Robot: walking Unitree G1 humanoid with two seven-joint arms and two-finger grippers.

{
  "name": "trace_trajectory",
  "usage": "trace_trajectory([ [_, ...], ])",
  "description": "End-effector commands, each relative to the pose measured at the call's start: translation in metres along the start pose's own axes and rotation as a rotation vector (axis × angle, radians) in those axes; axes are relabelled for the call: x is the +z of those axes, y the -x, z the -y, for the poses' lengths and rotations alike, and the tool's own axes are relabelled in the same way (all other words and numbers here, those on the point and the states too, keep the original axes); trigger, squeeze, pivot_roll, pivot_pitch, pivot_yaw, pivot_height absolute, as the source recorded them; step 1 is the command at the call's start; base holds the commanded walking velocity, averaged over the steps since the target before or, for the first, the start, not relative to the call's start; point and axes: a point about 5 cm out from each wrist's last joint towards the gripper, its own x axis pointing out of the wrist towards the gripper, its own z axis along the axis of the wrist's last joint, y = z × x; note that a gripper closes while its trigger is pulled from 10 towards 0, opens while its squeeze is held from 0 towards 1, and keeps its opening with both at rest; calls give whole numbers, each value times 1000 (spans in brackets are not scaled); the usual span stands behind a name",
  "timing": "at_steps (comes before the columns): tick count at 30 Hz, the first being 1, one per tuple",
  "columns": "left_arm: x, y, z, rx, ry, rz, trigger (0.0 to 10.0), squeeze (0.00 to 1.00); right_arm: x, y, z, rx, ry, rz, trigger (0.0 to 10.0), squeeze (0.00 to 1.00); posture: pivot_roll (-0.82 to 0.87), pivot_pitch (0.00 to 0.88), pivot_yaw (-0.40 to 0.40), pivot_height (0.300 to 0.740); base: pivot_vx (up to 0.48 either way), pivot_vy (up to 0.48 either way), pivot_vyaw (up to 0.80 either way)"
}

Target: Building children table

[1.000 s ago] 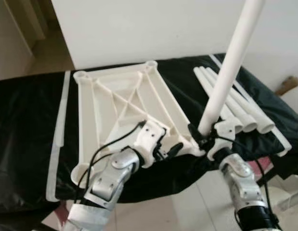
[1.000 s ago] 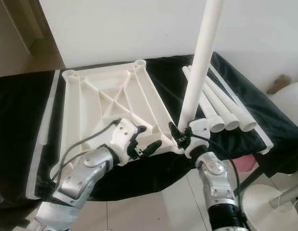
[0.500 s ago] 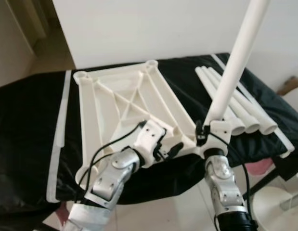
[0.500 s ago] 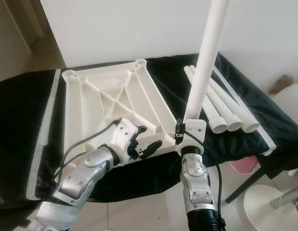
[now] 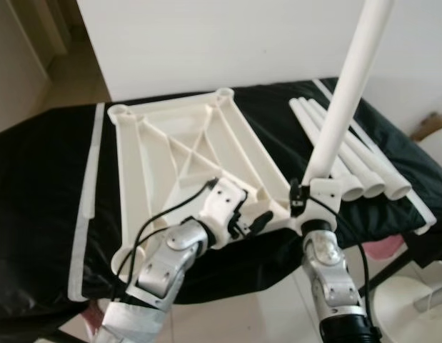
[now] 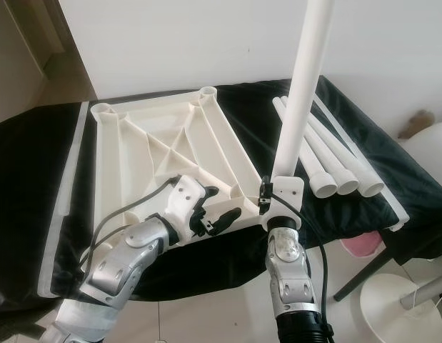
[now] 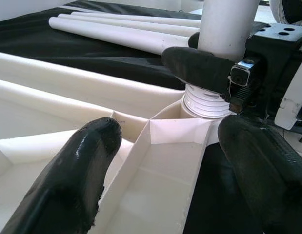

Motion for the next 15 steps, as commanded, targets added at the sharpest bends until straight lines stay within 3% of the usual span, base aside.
trace_trajectory([
  [1, -1, -1, 0, -9, -11, -7, 10000, 0, -22, 7, 0, -18, 6, -122, 10000, 0, 34, 0, 3, 740, 0, 0, 0],
  [2, -1, -1, 0, -10, -13, -7, 10000, 0, -22, 7, -1, -13, 4, -121, 10000, 1000, 31, 0, 3, 740, 0, 0, 0],
  [9, -1, -2, 1, -15, -23, -7, 10000, 0, -18, 7, 2, 3, -15, -92, 10000, 1000, 25, 0, 8, 740, 0, 0, 0],
  [15, -2, -2, 3, -42, -31, -14, 10000, 0, -11, 7, 8, 114, -66, -31, 10000, 1000, 23, 0, 11, 740, 0, 0, 0],
])
